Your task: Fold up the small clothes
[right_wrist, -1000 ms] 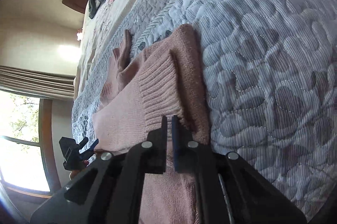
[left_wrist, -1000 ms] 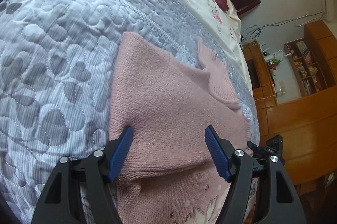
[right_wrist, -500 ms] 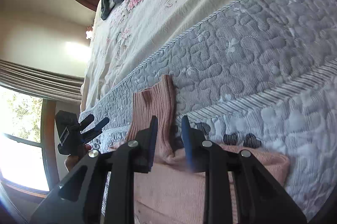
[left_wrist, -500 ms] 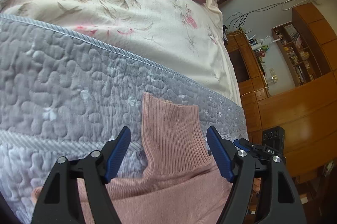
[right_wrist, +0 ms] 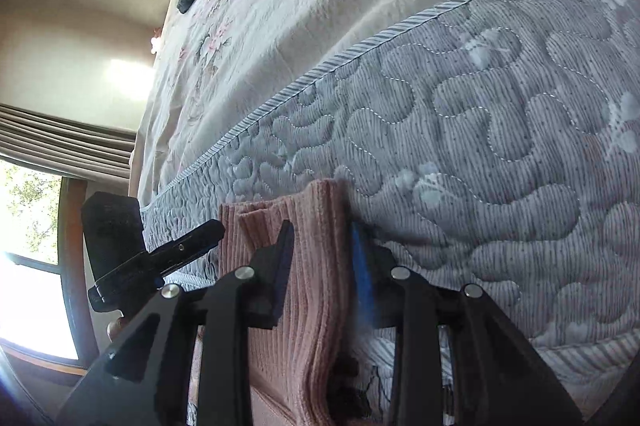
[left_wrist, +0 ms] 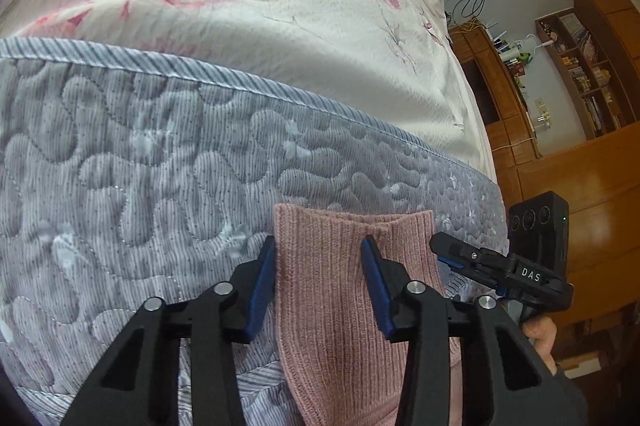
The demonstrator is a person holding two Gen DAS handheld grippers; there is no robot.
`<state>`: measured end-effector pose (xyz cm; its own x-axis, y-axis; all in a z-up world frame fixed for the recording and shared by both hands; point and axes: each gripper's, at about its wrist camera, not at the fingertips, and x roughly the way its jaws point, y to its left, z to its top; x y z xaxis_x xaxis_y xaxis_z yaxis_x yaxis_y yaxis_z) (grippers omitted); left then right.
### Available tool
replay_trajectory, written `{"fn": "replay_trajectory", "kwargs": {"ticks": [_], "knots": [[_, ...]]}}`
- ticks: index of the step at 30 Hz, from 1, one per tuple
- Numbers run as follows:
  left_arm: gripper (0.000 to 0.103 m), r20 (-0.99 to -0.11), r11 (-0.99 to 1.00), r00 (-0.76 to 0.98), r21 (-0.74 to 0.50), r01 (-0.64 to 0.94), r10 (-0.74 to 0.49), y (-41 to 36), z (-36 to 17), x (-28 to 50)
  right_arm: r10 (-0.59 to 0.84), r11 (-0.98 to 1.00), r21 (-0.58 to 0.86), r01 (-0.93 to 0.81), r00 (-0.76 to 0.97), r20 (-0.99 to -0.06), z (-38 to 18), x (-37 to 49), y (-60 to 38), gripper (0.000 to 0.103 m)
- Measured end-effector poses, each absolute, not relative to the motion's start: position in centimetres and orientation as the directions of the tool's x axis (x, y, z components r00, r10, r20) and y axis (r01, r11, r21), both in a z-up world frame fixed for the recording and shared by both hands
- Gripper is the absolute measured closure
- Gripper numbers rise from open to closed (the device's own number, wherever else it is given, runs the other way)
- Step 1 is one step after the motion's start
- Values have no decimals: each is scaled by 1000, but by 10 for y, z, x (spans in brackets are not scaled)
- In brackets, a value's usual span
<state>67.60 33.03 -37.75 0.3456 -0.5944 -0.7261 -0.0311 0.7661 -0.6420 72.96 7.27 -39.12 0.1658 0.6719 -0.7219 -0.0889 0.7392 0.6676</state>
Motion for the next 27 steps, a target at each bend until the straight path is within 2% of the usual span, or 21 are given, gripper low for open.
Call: {"fn": "replay_trajectory", "kwargs": {"ticks": [1,2,3,12,21,27], "knots": [[81,-733,774,347,-632,-31,-585,330,-377,676,668,743,663,-94,167,-725,-391,732,78,74],[89,-737,780,354,-625,-35,-575,331,-375,680,656,754,649,-102,173,-735,-390,733,80,79],[96,-735,780,362,-625,-34,-573,332,-373,679,643,765,632,-121,181,-744,-387,732,83,92],[97,-678,777,435,-624,87,-593,338,-300,650,674,739,634,-227,245,-697,-326,711,80,93],[97,-684,799,430,-571,187,-589,331,-226,594,700,713,641,-283,258,-665,-264,658,71,93],[97,-729,834,408,-506,217,-549,318,-207,545,690,720,609,-333,245,-682,-240,604,71,93]]}}
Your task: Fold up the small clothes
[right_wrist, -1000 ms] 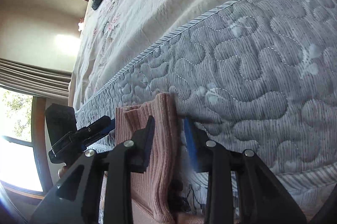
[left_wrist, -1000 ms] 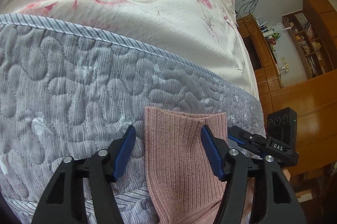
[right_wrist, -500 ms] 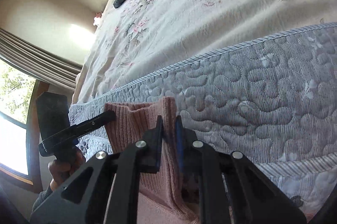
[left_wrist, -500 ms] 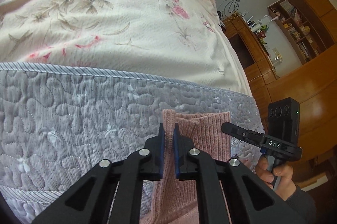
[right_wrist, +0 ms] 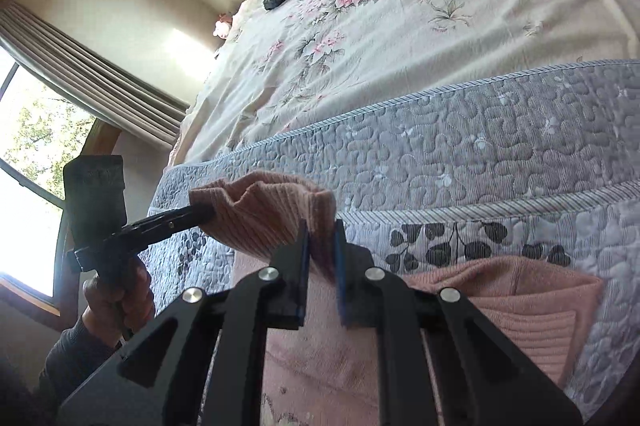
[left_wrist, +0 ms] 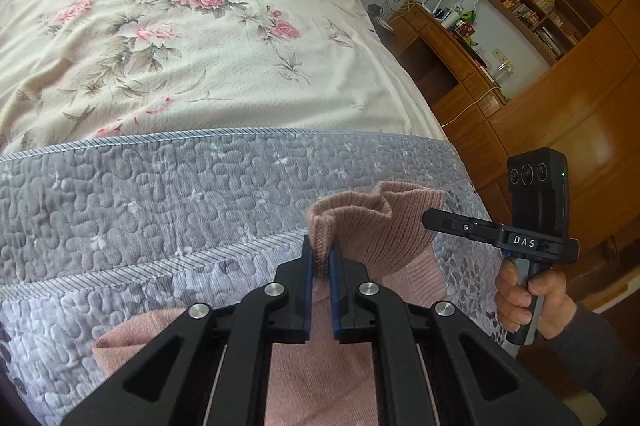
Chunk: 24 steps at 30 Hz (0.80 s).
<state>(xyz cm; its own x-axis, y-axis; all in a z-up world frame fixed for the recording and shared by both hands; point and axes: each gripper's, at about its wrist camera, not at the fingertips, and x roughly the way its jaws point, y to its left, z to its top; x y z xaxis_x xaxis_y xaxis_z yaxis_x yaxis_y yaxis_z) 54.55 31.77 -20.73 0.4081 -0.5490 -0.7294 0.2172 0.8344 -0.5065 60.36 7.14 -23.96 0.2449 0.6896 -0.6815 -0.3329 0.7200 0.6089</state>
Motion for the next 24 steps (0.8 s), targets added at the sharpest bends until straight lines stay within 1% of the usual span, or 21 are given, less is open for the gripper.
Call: {"fn": "replay_trajectory", "kwargs": {"ticks": [7,14,16,17,20,22,24], "knots": [[97,-777,862,373,-457,219,-507,301,-217,486,660,737,564,-371,217,-719,-248,534,72,93],[96,-831,880,295,-423,214,-471,290,-247,439,593,775,491,-399,189,-782,-279,483,70,93],[93,-845,881,259,-427,203,-469,292,-258,426,575,779,474,-410,165,-801,-290,472,70,91],[92,-848,881,245,-433,191,-470,295,-264,420,570,777,477,-410,140,-809,-297,466,69,89],[90,-834,865,229,-487,121,-502,311,-281,404,573,774,501,-386,94,-814,-312,453,58,87],[87,-809,839,234,-540,64,-538,321,-292,399,600,770,545,-331,86,-796,-320,449,45,81],[86,-779,808,249,-589,28,-576,325,-299,396,634,759,596,-262,90,-768,-327,449,33,81]]}}
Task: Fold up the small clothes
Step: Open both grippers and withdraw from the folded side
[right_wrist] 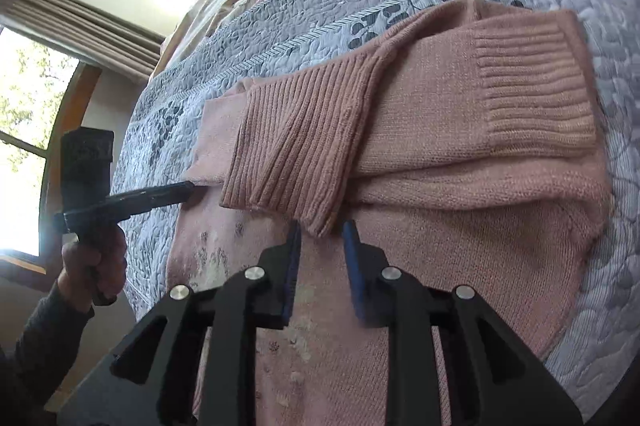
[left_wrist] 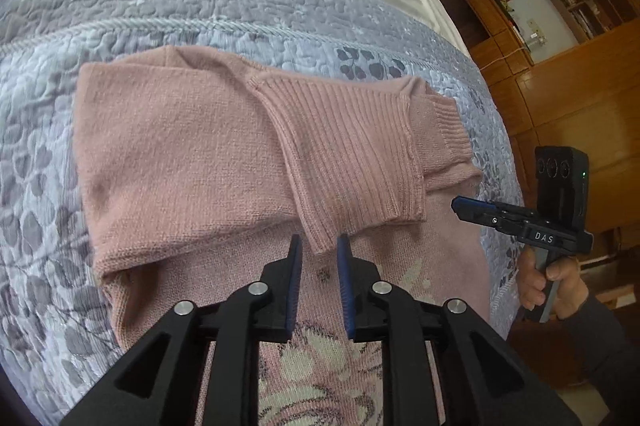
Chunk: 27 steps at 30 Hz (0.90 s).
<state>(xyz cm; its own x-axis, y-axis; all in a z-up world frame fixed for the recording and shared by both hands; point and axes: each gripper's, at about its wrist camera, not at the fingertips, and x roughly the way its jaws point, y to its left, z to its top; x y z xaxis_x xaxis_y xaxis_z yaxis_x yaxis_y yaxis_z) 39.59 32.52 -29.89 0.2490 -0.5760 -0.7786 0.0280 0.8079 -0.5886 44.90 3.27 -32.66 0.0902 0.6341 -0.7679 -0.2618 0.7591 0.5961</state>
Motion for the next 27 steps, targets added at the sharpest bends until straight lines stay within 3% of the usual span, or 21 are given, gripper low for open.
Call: {"fn": "replay_trajectory", "kwargs": {"ticks": [3,9,11,12,15,23,27], "knots": [[82,-745,770,247,-639,4,-620,319,-309,398,681,730,665,-159,82,-728,-340,457,26,81],[82,-777,788,232,-612,-60,-586,304,-334,409,707,705,699,-120,50,-705,-358,466,47,81],[82,-794,802,242,-591,-86,-558,305,-339,411,649,757,635,-155,65,-758,-359,465,56,95],[92,-813,819,242,-565,-101,-530,307,-342,411,605,791,587,-172,83,-792,-359,465,59,95],[94,-823,824,243,-552,-125,-514,310,-348,409,560,823,538,-180,103,-822,-364,465,58,100],[92,-756,754,309,-639,-155,-577,336,-335,366,630,776,611,-154,138,-765,-338,444,35,96],[51,-693,693,383,-701,-166,-610,356,-302,298,692,722,681,-121,137,-709,-317,394,2,77]]}}
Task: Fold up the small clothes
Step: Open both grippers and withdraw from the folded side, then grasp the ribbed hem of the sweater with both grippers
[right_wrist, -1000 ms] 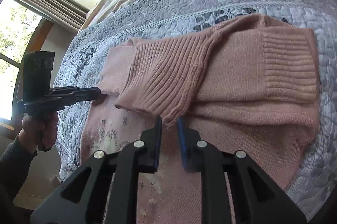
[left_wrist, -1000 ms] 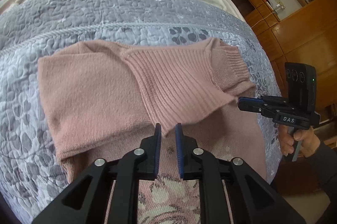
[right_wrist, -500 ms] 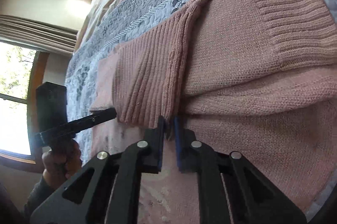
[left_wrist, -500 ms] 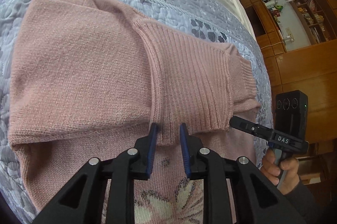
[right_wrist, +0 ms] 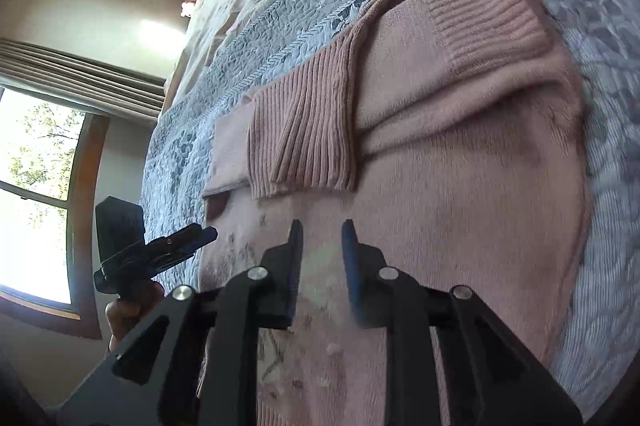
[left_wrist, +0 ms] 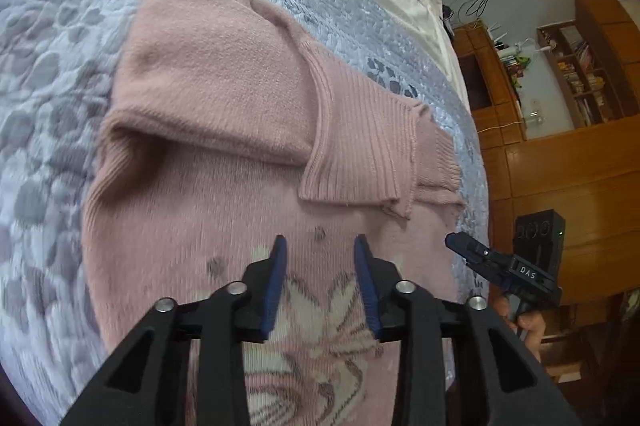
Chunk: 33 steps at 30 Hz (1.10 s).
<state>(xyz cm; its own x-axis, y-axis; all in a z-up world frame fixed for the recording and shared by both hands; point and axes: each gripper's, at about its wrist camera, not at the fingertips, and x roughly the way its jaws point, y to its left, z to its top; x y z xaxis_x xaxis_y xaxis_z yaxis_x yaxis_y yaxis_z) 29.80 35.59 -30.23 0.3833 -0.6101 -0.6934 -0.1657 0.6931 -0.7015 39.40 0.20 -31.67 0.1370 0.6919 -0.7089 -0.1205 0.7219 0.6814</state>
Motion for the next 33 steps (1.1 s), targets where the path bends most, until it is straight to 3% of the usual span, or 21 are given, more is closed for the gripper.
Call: {"fn": "replay_trajectory", "kwargs": {"ticks": [7,12,15,24,33], "knots": [[37,-740,704,322,-667,-242,-590,391,-275,157,714,695,718,21,91,-694,-304,265,-99,46],[32,-795,726,246,-606,-325,-554,398,-284,91,683,719,687,108,70,-727,-305,198,-154,44],[32,-773,686,253,-633,-360,-581,401,-291,70,681,722,680,131,40,-731,-310,176,-164,44],[30,-762,635,189,-628,-450,-619,402,-333,53,670,732,660,171,3,-743,-332,159,-155,44],[30,-753,652,150,-636,-411,-640,380,-344,53,651,744,634,211,-16,-759,-350,162,-136,45]]}}
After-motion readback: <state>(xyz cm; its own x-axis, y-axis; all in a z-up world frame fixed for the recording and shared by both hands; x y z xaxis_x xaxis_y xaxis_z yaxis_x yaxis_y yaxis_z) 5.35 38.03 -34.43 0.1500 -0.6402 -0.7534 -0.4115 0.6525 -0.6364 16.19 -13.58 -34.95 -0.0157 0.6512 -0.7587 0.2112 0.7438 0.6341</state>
